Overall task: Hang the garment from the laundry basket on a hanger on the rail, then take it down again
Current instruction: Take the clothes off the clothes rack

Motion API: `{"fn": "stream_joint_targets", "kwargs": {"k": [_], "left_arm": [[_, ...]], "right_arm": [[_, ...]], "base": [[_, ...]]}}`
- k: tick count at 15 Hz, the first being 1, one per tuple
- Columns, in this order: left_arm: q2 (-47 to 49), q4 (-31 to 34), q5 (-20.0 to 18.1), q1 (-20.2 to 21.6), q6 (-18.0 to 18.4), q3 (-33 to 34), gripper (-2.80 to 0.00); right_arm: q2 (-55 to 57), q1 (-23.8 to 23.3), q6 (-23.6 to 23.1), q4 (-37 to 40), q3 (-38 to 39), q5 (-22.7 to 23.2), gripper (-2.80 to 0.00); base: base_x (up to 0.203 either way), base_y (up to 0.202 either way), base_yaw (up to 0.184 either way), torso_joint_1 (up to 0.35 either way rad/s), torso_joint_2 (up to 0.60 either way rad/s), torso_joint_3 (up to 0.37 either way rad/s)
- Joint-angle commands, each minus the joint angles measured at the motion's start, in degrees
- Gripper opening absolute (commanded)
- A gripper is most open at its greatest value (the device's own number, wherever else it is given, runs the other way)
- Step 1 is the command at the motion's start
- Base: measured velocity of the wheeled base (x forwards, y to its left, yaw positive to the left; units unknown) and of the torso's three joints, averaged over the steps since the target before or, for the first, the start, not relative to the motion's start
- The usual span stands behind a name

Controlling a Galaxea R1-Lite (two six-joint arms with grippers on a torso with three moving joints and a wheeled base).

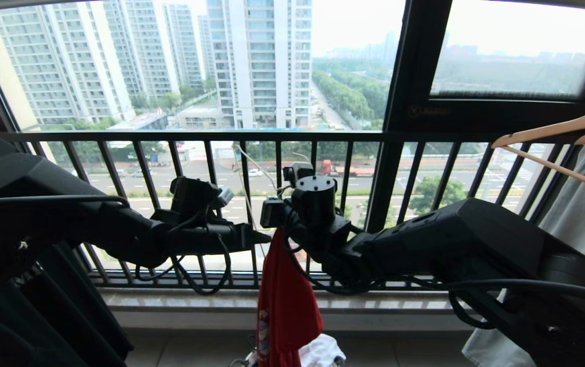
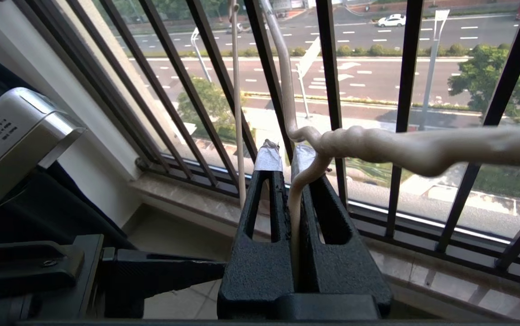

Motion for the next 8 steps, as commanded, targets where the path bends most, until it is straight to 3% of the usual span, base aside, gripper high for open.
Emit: {"fn": "stream_joint_targets", "kwargs": {"k": [1,5,8], "left_arm": [[-1.43,-4.38,-0.24,-0.31,-0.12,3.01,0.0],[-3.46,-8.89,-7.15,-0.24,-0.12,7.42,0.0],[-2.95,-9.63,-7.33,0.46,1.08,8.17,0.0]], "right_arm": [[-1.76,0.62,0.56,1.64,-0.15,-0.06,-2.8],[-1.84,0.72,0.78,2.07,-0.24,-0.06,-2.8],[-1.76,0.63,0.74,2.13,-0.59,-0.06,-2.8]], "base": [[0.0,0.0,0.0,0.0,0.0,0.0],[0.0,0.0,0.0,0.0,0.0,0.0],[0.0,0.0,0.0,0.0,0.0,0.0]]}}
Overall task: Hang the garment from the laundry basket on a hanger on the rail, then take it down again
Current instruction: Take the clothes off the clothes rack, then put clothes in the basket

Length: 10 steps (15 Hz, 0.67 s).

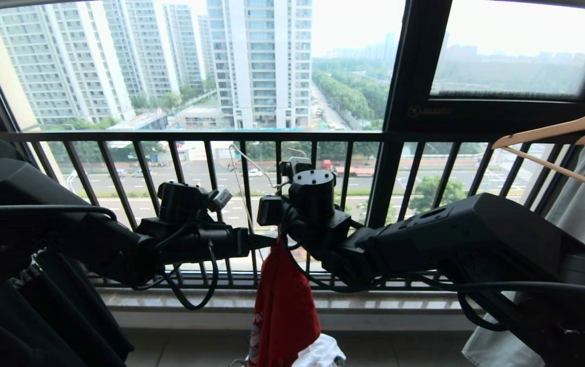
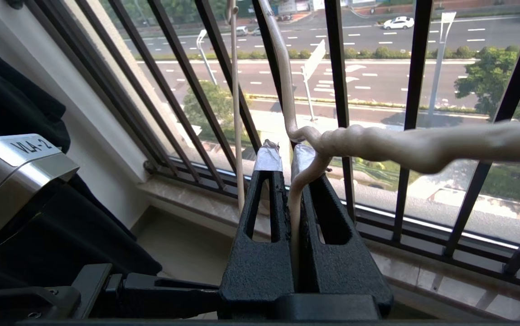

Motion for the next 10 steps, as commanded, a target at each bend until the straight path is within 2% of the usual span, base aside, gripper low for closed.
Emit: {"fn": "stream_joint_targets", "kwargs": {"k": [1,10], "left_arm": [[0.64,-0.83,-0.05,0.65,1.01,0.42,0.0],[1.2,-1.04,0.22,1.62,1.26,-0.19,0.0]], "right_arm": [[-0.05,-0.2,0.09,-0.15,-0.5,-0.09,-2.8],[1.53,-1.34,0.15,0.75,-2.37,-0.18,-2.8]], "base": [[0.0,0.0,0.0,0.0,0.0,0.0],[0.0,0.0,0.0,0.0,0.0,0.0]]}}
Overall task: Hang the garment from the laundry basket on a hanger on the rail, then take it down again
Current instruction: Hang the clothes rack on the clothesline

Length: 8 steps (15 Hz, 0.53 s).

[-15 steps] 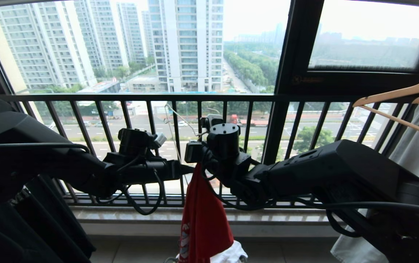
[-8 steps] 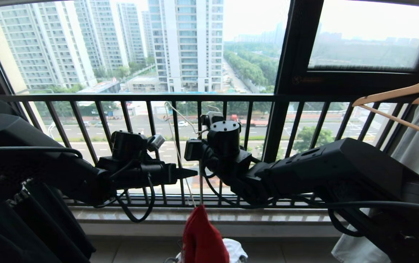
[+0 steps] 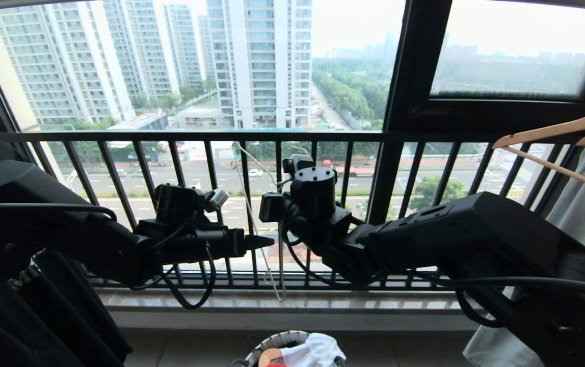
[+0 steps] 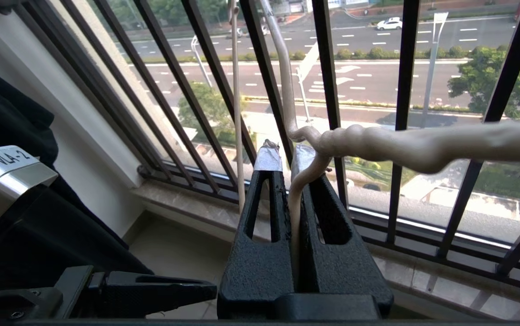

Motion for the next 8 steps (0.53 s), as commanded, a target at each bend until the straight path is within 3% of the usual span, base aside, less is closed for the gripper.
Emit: {"fn": "stream_joint_targets", "kwargs": {"k": [1,5,8], "left_arm": [[0.01,-0.17,-0.17,0.24,-0.14,-0.1,0.0],[0.7,0.74,-0.07,0.16,0.71,-0.36,0.0],[2.57,5.78,0.18,0.15,3.02,-2.65,0.0]], "right_arm": [[0.79,-0.44,0.09,-0.22,-0.46,-0.1,-2.8],[0.8,-2.56,0.0,-0.09,-1.5,-0.27,-2.8],[0.62,-4.05,-0.09,-0.05,-2.31,-0.45,-2.8]], "base": [[0.0,0.0,0.0,0.0,0.0,0.0],[0.0,0.0,0.0,0.0,0.0,0.0],[0.0,0.0,0.0,0.0,0.0,0.0]]}}
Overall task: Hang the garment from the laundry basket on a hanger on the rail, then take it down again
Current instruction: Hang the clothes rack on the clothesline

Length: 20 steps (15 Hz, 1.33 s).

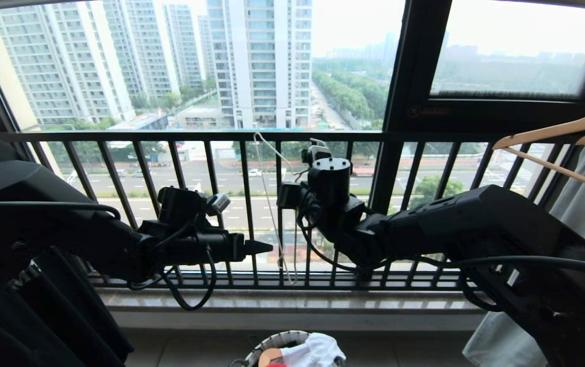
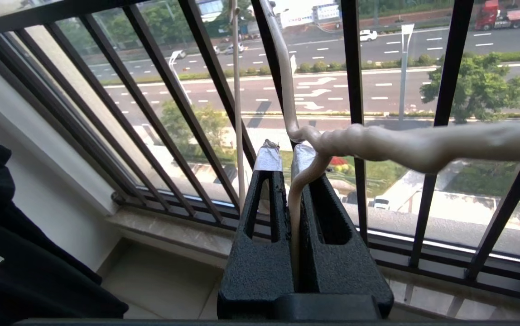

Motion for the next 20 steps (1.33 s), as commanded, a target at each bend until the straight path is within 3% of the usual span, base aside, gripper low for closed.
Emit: {"fn": "stream_joint_targets", "kwargs": {"k": [1,2,3,10,20], "left_arm": [[1.49,1.31,-0.06,0.0,0.3,-1.15,0.0],[1.65,1.17,-0.06,0.0,0.44,-1.17,0.0],[1.74,1.16,0.03,0.0,0.89,-1.09,-2.8],[-4.17,3.29,0.09,-0.07,0.97,-1.3,-2.8],[-26.69,30.79,0.08,-2.86,1.22,-8.46,-2.8]], "right_arm": [[0.1,-0.32,0.03,-0.29,-0.16,-0.2,-2.8],[0.1,-0.32,-0.05,-0.29,-0.16,-0.2,-2.8],[0.04,-0.32,-0.05,-0.29,-0.1,-0.2,-2.8],[-0.83,-0.06,-1.18,-0.35,2.86,-0.26,-2.8],[-22.3,1.92,-1.56,3.31,32.69,-5.35,-2.8]], "base": [[0.0,0.0,0.0,0.0,0.0,0.0],[0.0,0.0,0.0,0.0,0.0,0.0],[0.0,0.0,0.0,0.0,0.0,0.0],[0.0,0.0,0.0,0.0,0.0,0.0],[0.0,0.0,0.0,0.0,0.0,0.0]]}}
